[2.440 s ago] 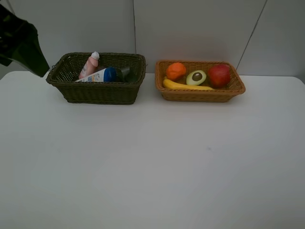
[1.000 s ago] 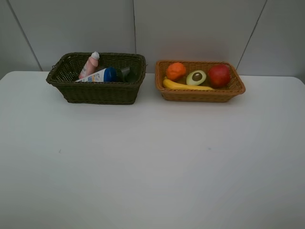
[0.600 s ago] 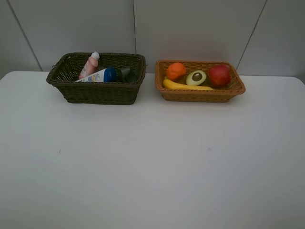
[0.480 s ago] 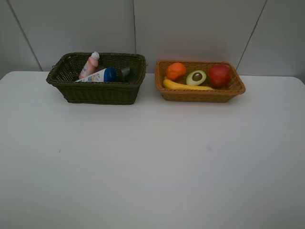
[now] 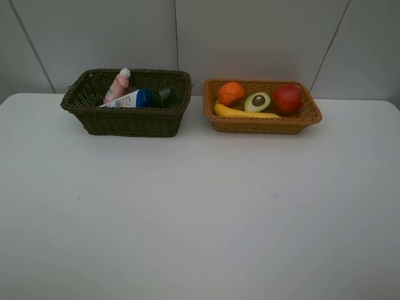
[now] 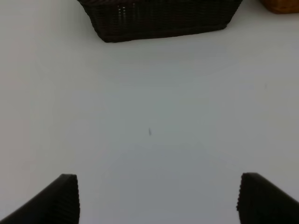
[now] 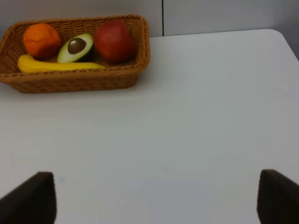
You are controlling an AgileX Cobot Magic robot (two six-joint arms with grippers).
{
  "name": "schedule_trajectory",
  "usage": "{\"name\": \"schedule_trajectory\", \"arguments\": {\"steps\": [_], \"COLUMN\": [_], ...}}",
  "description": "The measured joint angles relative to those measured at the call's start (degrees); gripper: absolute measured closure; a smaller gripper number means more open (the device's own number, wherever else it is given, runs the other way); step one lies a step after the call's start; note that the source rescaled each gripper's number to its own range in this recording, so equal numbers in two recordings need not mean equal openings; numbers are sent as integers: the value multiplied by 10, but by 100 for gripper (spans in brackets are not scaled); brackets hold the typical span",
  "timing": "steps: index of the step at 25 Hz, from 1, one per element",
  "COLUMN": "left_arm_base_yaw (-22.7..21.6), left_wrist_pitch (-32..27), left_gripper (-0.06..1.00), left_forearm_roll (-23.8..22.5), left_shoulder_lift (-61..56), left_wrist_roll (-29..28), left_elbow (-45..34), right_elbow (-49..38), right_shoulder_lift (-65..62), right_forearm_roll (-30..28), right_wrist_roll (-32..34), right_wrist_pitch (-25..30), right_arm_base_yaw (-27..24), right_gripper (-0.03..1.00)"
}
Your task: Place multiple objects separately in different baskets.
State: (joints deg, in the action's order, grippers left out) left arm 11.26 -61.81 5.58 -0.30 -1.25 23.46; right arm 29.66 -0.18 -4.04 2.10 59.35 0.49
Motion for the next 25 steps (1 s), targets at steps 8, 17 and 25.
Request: {"name": "schedule_trajectory", "arguments": {"steps": [8, 17, 25], "left_arm_base_yaw": [0, 0, 0], "left_wrist_pitch": [0, 0, 0], "left_gripper": [4, 4, 4], "left_forearm_roll": [0, 0, 0], "left_shoulder_lift": [0, 0, 0], "left_wrist_roll": [0, 0, 0], "left_elbow": [0, 0, 0], "right_elbow": [0, 0, 0], "right_shoulder_lift": [0, 0, 0], "right_forearm_roll": [0, 0, 0], "right_wrist_roll": [0, 0, 0], "right_wrist_pitch": [0, 0, 0], "right_arm_base_yaw": [0, 0, 0], "right_gripper": [12, 12, 12]}}
